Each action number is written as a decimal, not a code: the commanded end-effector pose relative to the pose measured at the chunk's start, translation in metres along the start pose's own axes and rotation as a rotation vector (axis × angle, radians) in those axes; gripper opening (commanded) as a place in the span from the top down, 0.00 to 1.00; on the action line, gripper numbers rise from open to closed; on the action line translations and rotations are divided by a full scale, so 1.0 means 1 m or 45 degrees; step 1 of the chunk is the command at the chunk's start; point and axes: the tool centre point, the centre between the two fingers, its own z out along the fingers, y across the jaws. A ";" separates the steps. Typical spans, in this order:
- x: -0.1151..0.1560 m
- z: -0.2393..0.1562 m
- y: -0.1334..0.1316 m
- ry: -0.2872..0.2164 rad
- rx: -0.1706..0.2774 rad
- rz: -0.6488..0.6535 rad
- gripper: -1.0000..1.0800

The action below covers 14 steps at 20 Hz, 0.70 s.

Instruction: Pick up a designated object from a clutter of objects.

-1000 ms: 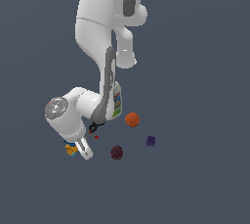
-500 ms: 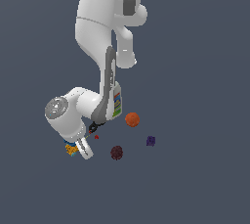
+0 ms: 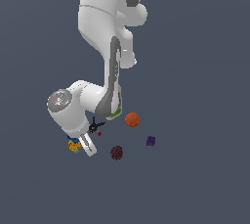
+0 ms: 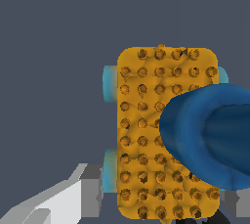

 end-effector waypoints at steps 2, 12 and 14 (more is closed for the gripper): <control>-0.013 -0.021 -0.005 0.002 0.003 0.000 1.00; -0.071 -0.108 -0.025 0.001 0.003 0.000 1.00; -0.083 -0.128 -0.030 0.001 0.003 0.001 1.00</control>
